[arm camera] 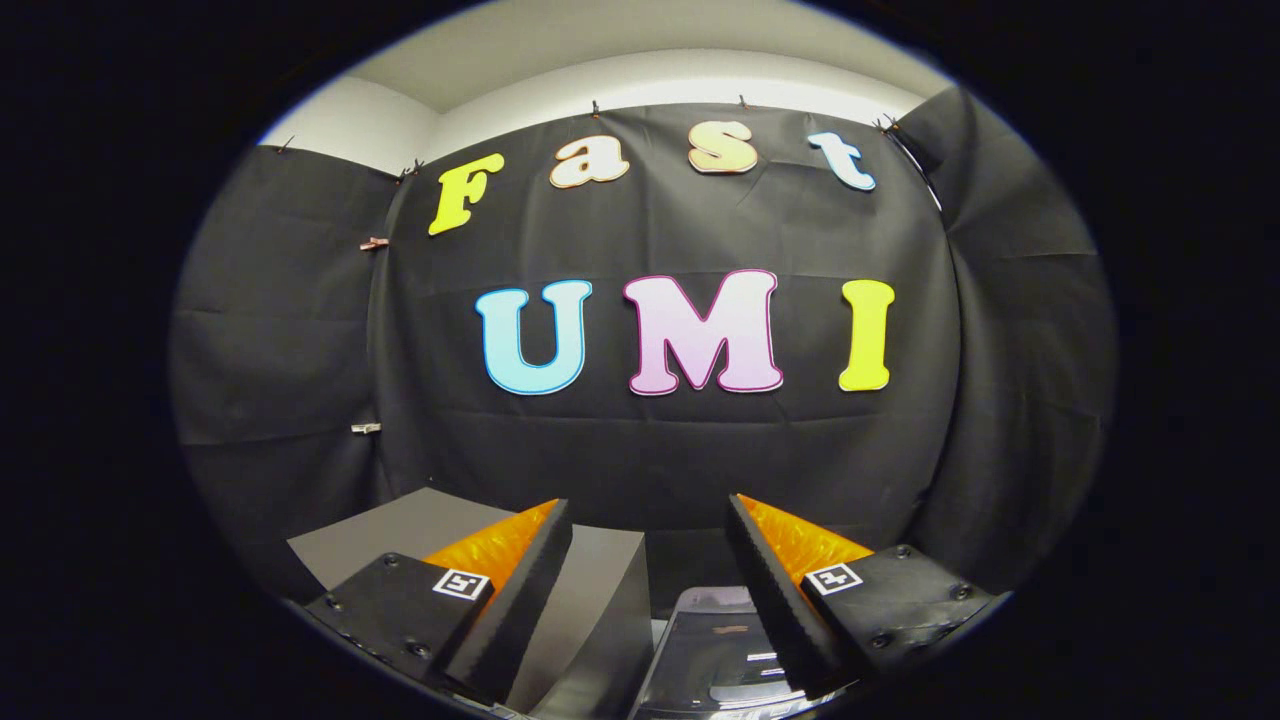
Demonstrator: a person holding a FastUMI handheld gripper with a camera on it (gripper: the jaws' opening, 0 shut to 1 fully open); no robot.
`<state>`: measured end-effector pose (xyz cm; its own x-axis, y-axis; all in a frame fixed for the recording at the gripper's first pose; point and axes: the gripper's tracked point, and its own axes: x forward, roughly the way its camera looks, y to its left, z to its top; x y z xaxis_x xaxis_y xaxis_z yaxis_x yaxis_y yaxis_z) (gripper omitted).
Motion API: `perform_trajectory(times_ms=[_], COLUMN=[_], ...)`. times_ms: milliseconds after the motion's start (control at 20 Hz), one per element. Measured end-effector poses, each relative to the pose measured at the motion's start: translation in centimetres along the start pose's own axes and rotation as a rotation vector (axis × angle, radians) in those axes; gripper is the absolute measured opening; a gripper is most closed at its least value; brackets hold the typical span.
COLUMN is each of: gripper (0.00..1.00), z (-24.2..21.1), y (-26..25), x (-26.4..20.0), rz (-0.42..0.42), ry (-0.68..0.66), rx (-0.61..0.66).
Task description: Put the clothes into the washing machine and then close the washing machine lid.
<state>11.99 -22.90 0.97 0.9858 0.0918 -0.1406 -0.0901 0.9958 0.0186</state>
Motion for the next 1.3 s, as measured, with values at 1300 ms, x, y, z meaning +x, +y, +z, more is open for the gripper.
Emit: perform_trajectory(times_ms=[1300], gripper=[0.99], z=[0.5], y=[1.7], x=[1.1], rz=[0.015], ry=[0.031], rx=[0.007])
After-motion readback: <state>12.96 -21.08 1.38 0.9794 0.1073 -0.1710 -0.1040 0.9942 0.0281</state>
